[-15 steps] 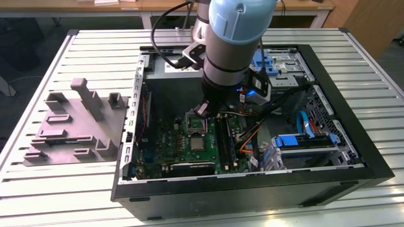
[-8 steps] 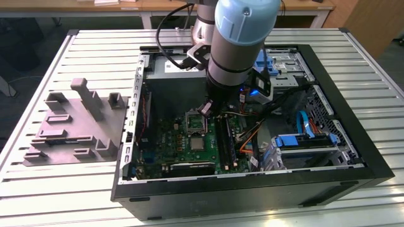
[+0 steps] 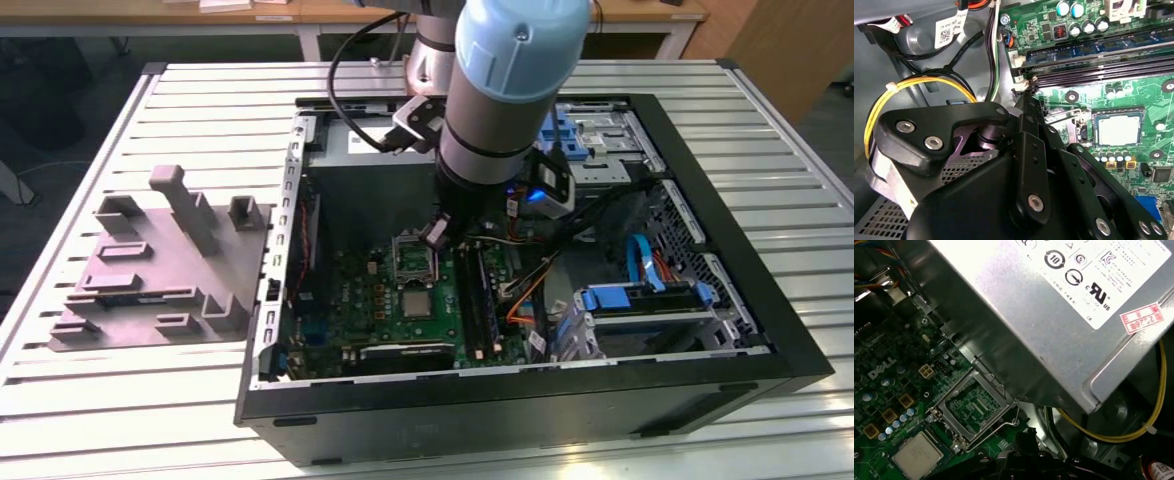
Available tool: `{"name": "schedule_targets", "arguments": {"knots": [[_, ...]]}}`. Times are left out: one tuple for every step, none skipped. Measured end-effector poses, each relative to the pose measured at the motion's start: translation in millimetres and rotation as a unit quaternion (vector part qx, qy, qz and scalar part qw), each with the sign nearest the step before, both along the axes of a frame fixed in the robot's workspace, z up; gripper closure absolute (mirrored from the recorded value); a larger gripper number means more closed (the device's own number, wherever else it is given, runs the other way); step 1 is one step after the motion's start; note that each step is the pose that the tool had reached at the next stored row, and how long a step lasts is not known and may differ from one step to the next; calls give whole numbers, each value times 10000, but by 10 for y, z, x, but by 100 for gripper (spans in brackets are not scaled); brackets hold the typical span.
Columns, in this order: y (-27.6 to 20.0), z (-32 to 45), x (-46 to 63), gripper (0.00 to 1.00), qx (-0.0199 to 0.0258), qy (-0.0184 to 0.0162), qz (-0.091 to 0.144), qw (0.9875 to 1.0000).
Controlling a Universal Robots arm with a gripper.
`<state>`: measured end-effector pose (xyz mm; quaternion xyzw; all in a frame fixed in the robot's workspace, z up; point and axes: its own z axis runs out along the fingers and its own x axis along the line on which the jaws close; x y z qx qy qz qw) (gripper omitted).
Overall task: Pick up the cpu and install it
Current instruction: 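Close the cpu cover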
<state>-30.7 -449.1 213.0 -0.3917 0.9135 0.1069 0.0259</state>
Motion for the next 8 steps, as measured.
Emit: {"name": "schedule_targets", "arguments": {"knots": [[7, -5, 0, 89, 2, 0, 0, 10000], [12, -12, 0, 89, 9, 0, 0, 10000], [15, -19, 0, 89, 15, 0, 1, 10000], [19, -27, 0, 89, 20, 0, 0, 10000], [22, -35, -2, 89, 26, 0, 0, 10000], [25, -42, -4, 89, 32, 0, 0, 10000], [29, -46, -7, 89, 34, 0, -1, 10000], [34, -51, -9, 89, 37, 0, 0, 10000]]}}
